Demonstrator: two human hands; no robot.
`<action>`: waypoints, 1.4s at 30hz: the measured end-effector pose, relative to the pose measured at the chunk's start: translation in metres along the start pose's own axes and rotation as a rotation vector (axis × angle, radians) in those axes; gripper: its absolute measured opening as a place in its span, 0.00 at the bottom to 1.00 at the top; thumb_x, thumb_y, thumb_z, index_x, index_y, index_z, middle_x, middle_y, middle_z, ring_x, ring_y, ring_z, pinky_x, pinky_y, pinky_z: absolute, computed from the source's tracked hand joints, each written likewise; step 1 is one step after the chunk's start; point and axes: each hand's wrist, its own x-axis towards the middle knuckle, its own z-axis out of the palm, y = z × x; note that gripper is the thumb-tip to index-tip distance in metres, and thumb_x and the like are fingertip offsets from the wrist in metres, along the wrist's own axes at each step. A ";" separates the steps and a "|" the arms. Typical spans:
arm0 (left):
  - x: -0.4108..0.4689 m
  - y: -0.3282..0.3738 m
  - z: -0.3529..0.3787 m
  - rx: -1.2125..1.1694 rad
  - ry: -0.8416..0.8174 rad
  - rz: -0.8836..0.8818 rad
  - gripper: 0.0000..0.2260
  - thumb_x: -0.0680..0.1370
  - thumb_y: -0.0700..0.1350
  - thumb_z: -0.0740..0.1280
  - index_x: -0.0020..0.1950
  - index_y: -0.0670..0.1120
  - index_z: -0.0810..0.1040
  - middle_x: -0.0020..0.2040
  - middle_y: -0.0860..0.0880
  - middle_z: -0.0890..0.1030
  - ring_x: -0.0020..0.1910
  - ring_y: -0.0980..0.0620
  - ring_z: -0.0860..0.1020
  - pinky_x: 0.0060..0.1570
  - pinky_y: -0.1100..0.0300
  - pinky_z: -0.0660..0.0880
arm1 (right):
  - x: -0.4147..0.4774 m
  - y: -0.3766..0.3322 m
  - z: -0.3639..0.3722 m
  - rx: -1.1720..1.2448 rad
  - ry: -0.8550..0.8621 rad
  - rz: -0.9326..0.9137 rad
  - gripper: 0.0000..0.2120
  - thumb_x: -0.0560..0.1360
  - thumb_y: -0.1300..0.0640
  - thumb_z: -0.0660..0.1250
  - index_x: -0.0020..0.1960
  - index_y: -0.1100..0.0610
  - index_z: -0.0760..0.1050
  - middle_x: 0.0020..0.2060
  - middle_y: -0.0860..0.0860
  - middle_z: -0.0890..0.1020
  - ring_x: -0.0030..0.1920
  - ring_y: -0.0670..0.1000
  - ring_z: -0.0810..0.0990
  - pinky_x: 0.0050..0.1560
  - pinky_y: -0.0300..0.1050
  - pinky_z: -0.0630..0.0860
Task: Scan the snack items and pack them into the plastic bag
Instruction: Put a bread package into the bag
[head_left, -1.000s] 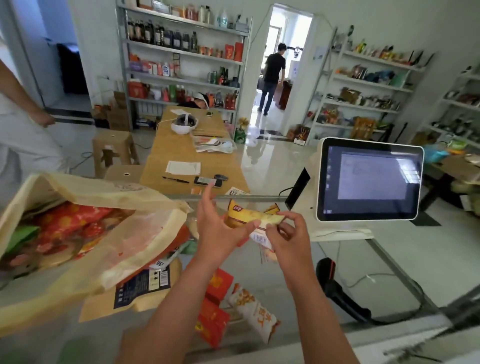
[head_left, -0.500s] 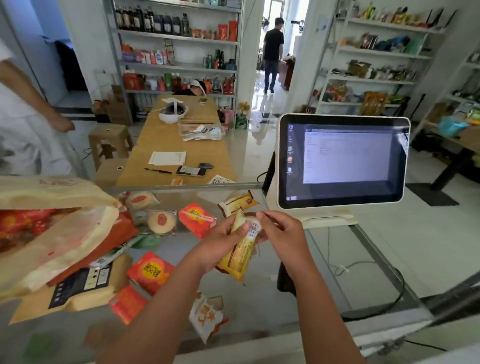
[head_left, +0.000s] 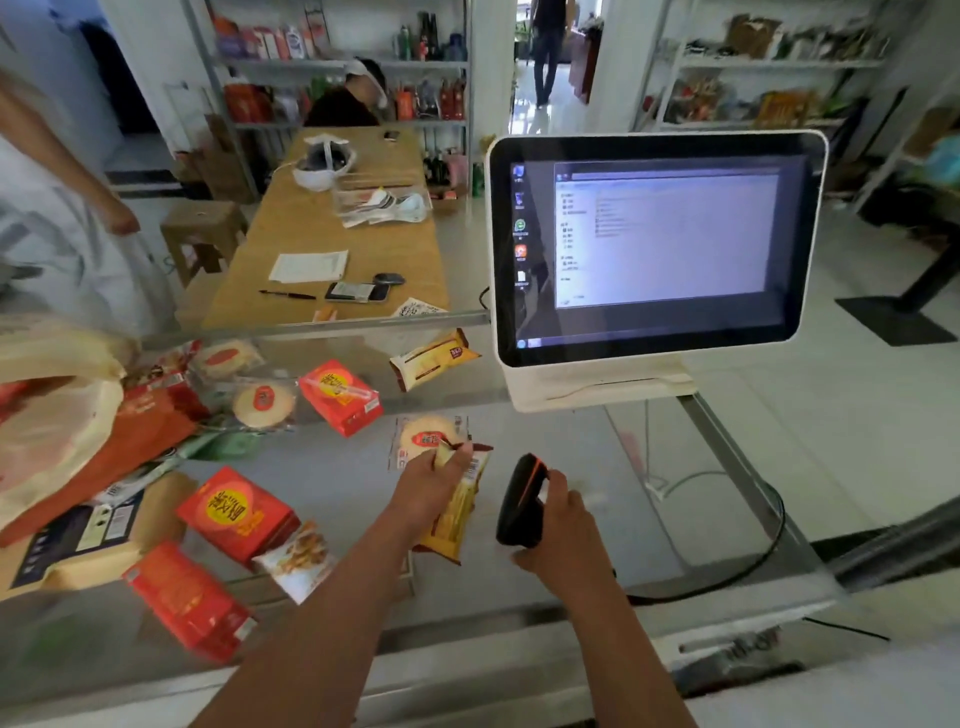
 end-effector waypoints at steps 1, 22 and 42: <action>0.001 -0.001 0.000 -0.010 -0.013 0.010 0.35 0.71 0.67 0.68 0.67 0.43 0.72 0.52 0.41 0.83 0.45 0.45 0.84 0.43 0.50 0.82 | 0.002 0.003 0.001 -0.044 -0.003 -0.010 0.35 0.68 0.58 0.74 0.69 0.56 0.60 0.60 0.55 0.73 0.59 0.55 0.75 0.56 0.45 0.75; -0.019 0.002 -0.001 0.295 -0.071 0.140 0.22 0.77 0.64 0.60 0.52 0.46 0.77 0.49 0.47 0.82 0.47 0.47 0.82 0.52 0.47 0.79 | -0.029 0.016 -0.062 0.166 -0.059 -0.308 0.12 0.67 0.59 0.73 0.43 0.47 0.72 0.37 0.44 0.78 0.40 0.42 0.78 0.39 0.31 0.71; -0.012 0.013 0.006 0.536 -0.130 0.118 0.21 0.81 0.59 0.56 0.66 0.46 0.71 0.58 0.48 0.76 0.51 0.51 0.73 0.49 0.56 0.69 | -0.036 0.009 -0.075 0.223 -0.032 -0.264 0.17 0.67 0.59 0.75 0.51 0.47 0.72 0.39 0.42 0.79 0.44 0.42 0.79 0.42 0.33 0.75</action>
